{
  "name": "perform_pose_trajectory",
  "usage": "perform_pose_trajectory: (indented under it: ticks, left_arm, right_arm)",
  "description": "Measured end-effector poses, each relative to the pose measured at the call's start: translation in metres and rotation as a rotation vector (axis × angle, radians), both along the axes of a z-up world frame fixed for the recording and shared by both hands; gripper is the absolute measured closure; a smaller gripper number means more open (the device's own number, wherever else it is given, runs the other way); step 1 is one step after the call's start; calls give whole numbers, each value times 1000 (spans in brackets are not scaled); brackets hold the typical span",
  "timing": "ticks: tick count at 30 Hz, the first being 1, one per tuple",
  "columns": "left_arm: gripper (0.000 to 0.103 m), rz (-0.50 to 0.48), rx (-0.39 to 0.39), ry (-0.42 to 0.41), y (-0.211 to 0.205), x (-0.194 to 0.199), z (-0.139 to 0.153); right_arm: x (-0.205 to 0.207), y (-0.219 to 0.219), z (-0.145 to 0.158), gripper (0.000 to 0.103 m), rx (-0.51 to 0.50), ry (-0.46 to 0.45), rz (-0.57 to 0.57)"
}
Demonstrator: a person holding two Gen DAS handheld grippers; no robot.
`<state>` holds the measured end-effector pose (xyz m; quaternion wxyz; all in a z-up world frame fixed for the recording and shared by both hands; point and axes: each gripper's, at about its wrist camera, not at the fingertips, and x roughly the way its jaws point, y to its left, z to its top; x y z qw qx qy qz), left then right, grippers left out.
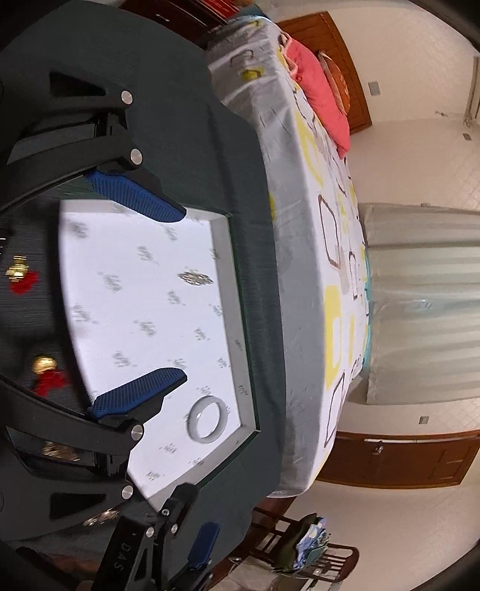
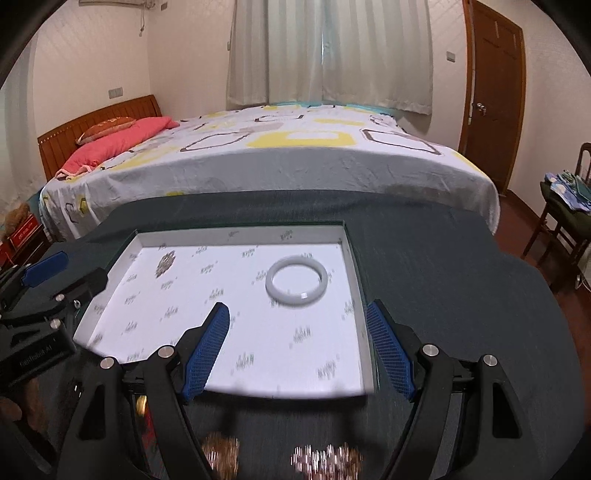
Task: Organize jewelry
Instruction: 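Lift both tools out of the box back over the jewelry, then grasp the pearl necklace with the right tool while the left tool grasps the red bead strand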
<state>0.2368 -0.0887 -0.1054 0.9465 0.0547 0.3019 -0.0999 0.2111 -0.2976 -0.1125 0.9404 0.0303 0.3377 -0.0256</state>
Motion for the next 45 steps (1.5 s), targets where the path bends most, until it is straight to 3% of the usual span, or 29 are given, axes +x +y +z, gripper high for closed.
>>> perform_pose_trajectory:
  ticks: [6, 12, 19, 28, 33, 40, 43, 45]
  left_arm:
    - [24, 45, -28, 13, 19, -36, -3]
    - [23, 68, 19, -2, 28, -76, -10]
    - [23, 102, 19, 22, 42, -112, -23]
    - [23, 159, 12, 49, 62, -141, -33]
    - [23, 179, 3, 62, 70, -144, -37]
    - [23, 180, -6, 95, 72, -145, -44]
    - [23, 175, -3, 104, 70, -145, -47]
    - [23, 171, 2, 108, 68, -145, -48]
  right_arm:
    - [-45, 5, -5, 29, -7, -6, -7]
    - [-85, 17, -18, 29, -9, 2, 5]
    - [-123, 37, -44, 29, -10, 44, 39]
    - [-135, 59, -64, 24, 21, 104, 95]
    - [-131, 69, -76, 24, -13, 153, 103]
    - [-133, 63, -80, 21, 22, 166, 104]
    - [-134, 61, -80, 25, 21, 164, 107]
    - [-134, 59, -79, 34, 15, 161, 106]
